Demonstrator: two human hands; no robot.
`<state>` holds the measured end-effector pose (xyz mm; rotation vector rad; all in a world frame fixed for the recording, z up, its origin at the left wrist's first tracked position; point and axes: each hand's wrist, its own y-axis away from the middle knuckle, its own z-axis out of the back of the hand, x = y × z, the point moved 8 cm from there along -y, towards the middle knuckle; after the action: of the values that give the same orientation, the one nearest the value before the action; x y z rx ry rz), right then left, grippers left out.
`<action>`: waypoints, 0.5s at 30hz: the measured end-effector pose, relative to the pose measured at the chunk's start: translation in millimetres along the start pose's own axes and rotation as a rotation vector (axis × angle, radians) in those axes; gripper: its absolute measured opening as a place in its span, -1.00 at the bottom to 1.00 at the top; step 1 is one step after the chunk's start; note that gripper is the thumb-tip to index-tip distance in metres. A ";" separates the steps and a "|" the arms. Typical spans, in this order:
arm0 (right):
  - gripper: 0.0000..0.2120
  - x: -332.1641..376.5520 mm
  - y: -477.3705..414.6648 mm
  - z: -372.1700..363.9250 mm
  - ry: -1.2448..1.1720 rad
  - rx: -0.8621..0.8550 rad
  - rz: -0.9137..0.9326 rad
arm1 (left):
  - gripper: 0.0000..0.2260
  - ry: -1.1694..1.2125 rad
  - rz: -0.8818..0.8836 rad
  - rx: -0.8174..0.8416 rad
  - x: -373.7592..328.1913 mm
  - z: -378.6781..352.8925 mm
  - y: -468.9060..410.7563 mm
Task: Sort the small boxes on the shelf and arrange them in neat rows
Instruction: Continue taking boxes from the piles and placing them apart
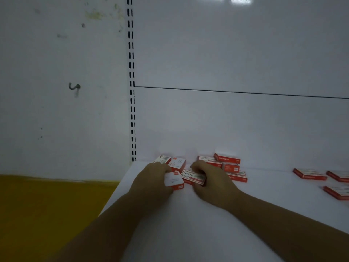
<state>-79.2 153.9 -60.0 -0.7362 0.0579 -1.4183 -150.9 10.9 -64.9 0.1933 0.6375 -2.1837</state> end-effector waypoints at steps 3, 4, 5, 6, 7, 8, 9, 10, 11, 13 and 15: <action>-0.64 -1.3 -0.8 -4.6 0.039 0.066 -0.015 | -0.56 -0.031 -0.087 -0.039 -10.9 4.1 2.0; -0.69 -1.3 -1.1 -4.6 0.074 0.091 -0.021 | -0.57 -0.029 -0.100 -0.041 -12.8 4.5 3.7; -0.74 -1.1 -0.8 -1.7 0.104 0.107 -0.036 | -0.56 -0.020 -0.099 -0.034 -14.0 4.3 5.7; -0.77 -1.3 0.2 4.0 0.127 0.115 -0.054 | -0.54 -0.014 -0.096 -0.031 -15.5 4.5 7.3; -0.77 -1.1 2.8 11.2 0.151 0.122 -0.068 | -0.51 -0.013 -0.097 -0.030 -17.8 5.1 9.2; -0.74 -0.6 6.9 19.4 0.179 0.130 -0.073 | -0.50 -0.011 -0.105 -0.032 -21.4 6.1 11.3; -0.69 0.6 13.0 28.6 0.208 0.135 -0.065 | -0.50 -0.006 -0.118 -0.034 -26.4 6.9 13.0; -0.64 1.8 20.3 38.6 0.236 0.138 -0.045 | -0.50 -0.001 -0.133 -0.033 -32.7 7.5 14.7; -0.59 2.9 28.7 48.8 0.268 0.139 -0.021 | -0.50 -0.003 -0.151 -0.022 -40.4 8.2 16.1; -0.53 2.3 47.0 69.7 0.337 0.139 0.029 | -0.52 -0.019 -0.205 0.021 -63.1 9.5 18.6; -0.51 -2.9 65.6 93.3 0.376 0.122 0.048 | -0.58 -0.050 -0.284 0.040 -95.0 13.9 21.1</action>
<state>19.9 194.6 -20.6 -0.3593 0.2772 -1.4846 -72.8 57.9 -28.1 0.0719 0.6240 -2.4669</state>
